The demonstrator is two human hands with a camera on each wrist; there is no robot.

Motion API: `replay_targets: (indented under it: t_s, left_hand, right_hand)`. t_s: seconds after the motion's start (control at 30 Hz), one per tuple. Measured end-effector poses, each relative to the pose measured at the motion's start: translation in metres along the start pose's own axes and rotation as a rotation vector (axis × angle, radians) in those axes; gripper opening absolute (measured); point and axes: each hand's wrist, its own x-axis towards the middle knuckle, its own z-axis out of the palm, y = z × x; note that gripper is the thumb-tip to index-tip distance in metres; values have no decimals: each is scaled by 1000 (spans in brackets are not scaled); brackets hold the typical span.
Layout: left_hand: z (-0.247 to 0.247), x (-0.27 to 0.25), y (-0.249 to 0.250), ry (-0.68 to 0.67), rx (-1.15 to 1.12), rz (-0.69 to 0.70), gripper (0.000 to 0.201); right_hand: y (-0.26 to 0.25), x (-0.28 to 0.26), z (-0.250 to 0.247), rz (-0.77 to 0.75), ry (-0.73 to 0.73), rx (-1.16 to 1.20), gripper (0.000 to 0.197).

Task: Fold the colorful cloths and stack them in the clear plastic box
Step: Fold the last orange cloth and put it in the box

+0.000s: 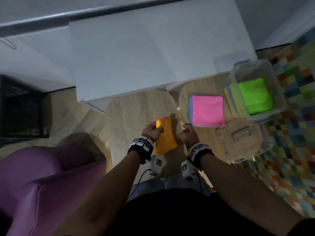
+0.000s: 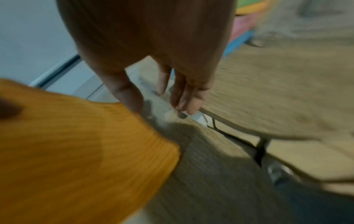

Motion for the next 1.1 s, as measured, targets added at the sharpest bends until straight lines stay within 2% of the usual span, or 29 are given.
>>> replay_targets:
  t_s: [0.07,0.13,0.2,0.23,0.33,0.4,0.43,0.5,0.53,0.6,0.73,0.83,0.9,0.97,1.03,1.1]
  left_hand:
    - [4,-9,23,-82,-93,15,17]
    - [13,-15,47,-159,-189,7,12]
    - [24,-20,67,-230,-255,-11,23]
    - [31,-20,75,-260,-276,-22,32]
    - [48,-22,95,-298,-376,-81,42]
    - [58,-17,109,-279,-397,-99,37]
    - [65,-11,114,-251,-359,-95,33]
    - [81,6,115,-183,-233,-72,29]
    - [89,14,115,-157,-179,-71,32]
    - [105,22,116,-106,-129,-50,28]
    - [131,45,118,64,-52,81,23]
    - [143,59,123,140,-38,126,29]
    - [145,58,133,173,-128,113,43]
    - [146,64,134,237,-103,78,61]
    - [149,73,126,296,2,11,69]
    - [155,88,111,249,25,-65,69]
  right_hand:
    - [-3,-3,-14,-5,-56,197,22]
    - [-11,-12,-30,53,-176,393,31]
    - [-14,-16,-42,124,-188,654,42]
    - [-20,-23,-51,136,-190,771,39]
    - [-26,-28,-77,155,-237,903,16]
    - [-23,-19,-99,166,-213,871,21]
    - [-21,-12,-109,157,-191,834,31]
    - [-17,5,-128,60,-42,573,62]
    - [-16,13,-138,0,51,371,67]
    - [-20,23,-153,-71,179,95,66]
    - [-23,48,-169,-84,281,122,65]
    - [-22,66,-168,-110,279,134,62]
    - [-20,77,-167,-158,245,65,67]
    - [-17,85,-167,-139,180,-82,79]
    - [-14,92,-167,-102,117,-184,90]
    - [-13,97,-168,-82,58,-281,96]
